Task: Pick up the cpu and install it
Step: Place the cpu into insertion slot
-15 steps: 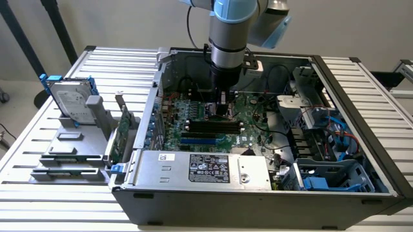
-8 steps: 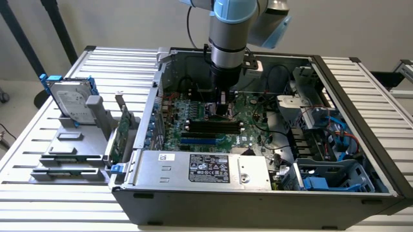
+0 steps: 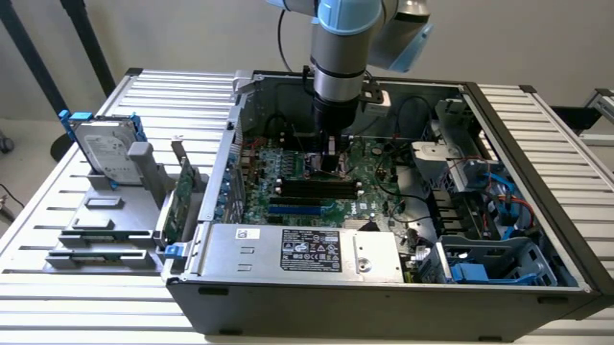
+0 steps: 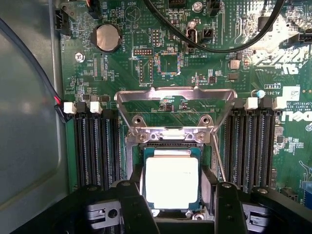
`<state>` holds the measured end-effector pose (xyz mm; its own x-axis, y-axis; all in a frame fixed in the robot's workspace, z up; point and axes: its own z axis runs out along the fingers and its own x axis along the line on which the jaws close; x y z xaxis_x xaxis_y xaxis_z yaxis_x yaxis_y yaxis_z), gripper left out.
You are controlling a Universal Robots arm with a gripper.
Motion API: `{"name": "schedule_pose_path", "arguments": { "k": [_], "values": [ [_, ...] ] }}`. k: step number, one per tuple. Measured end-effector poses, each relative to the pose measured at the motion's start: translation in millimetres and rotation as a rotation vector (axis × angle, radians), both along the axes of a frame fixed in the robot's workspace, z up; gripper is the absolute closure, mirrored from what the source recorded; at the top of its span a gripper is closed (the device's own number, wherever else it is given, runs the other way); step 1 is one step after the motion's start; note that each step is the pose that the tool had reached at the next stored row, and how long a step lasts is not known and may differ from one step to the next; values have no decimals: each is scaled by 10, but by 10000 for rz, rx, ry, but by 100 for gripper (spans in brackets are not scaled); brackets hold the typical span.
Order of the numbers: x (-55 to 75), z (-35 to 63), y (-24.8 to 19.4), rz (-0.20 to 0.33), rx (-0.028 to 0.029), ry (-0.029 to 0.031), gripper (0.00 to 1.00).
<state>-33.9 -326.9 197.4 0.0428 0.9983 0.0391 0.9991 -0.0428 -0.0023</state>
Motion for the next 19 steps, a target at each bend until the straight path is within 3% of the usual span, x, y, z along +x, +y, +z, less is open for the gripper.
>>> {"name": "schedule_pose_path", "arguments": {
  "k": [9,19],
  "values": [
    [-1,-2,7,81,-39,1,45],
    [-1,-5,7,112,-41,1,45]
  ]
}}
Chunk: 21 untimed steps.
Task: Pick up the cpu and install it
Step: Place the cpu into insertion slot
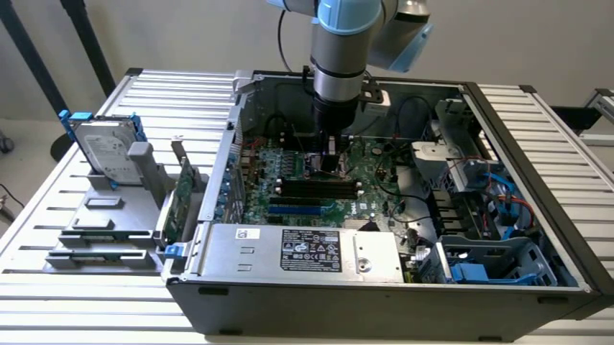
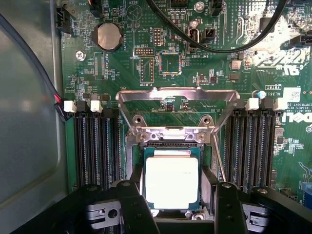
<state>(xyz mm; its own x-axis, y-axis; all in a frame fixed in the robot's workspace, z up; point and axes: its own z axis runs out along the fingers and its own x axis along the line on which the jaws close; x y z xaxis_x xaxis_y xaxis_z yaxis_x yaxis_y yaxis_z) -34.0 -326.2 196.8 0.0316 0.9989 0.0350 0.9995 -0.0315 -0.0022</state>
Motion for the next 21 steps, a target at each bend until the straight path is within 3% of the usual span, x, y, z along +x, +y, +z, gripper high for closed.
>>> {"name": "schedule_pose_path", "arguments": {
  "k": [3,4,11,21],
  "values": [
    [0,-2,1,5,4,-2,44],
    [0,-1,1,6,3,-2,37],
    [0,21,0,7,0,1,37],
    [-39,217,0,7,21,7,37]
  ]
}}
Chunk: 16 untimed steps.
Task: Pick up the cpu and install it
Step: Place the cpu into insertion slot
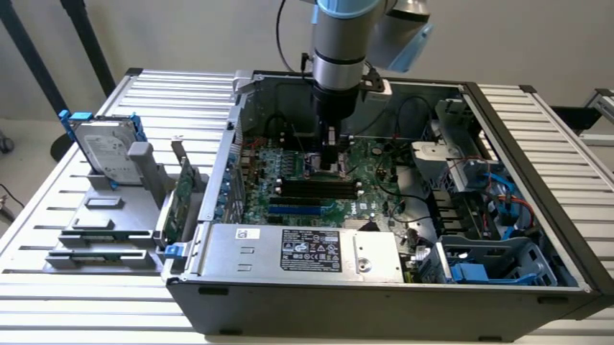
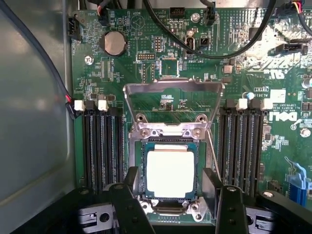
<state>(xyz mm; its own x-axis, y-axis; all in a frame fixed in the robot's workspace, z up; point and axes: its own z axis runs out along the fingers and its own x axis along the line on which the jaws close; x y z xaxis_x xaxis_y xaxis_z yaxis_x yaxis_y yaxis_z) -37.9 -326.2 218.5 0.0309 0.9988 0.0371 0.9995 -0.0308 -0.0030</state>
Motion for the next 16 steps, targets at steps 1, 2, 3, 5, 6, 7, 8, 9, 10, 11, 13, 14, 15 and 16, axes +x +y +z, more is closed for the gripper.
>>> {"name": "schedule_pose_path", "arguments": {
  "k": [1,2,3,5,6,7,8,9,10,11,13,14,15,16],
  "values": [
    [-21,20,0,1,4,2,37],
    [-56,39,0,1,10,4,37],
    [-92,57,0,1,15,6,37],
    [-166,91,0,1,28,8,37],
    [-206,106,0,1,37,8,37],
    [-246,121,0,1,49,7,39],
    [-286,137,0,1,61,8,45],
    [-324,150,0,1,71,7,45],
    [-362,160,0,1,78,7,52],
    [-402,168,0,1,78,8,58],
    [-455,172,0,0,78,12,64],
    [-467,172,0,1,78,12,70],
    [-472,172,1,1,79,12,70],
    [-477,174,1,2,76,14,75]
  ]
}}
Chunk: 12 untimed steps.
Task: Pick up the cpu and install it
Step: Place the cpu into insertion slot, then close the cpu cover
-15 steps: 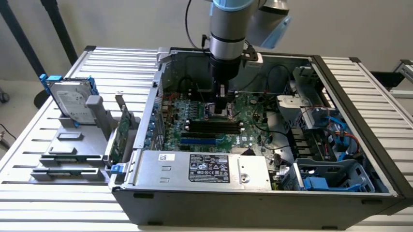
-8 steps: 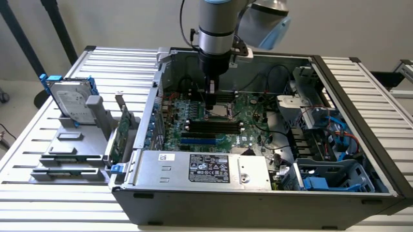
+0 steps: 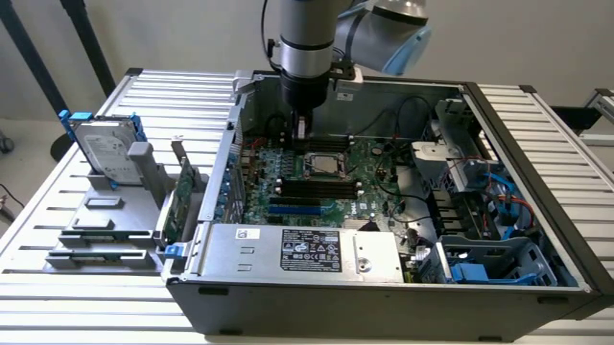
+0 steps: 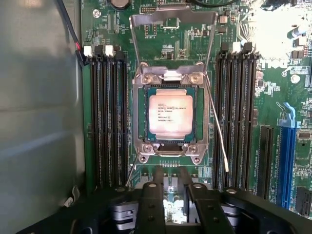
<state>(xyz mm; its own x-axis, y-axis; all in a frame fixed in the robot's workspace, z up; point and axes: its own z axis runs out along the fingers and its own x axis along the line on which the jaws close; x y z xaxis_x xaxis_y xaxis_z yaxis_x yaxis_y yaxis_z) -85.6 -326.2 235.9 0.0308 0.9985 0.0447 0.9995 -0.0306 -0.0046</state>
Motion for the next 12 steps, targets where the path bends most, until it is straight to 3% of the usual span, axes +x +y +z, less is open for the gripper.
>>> {"name": "schedule_pose_path", "arguments": {
  "k": [2,12],
  "values": [
    [-3,0,0,0,2,0,87],
    [-4,0,0,-1,2,5,89]
  ]
}}
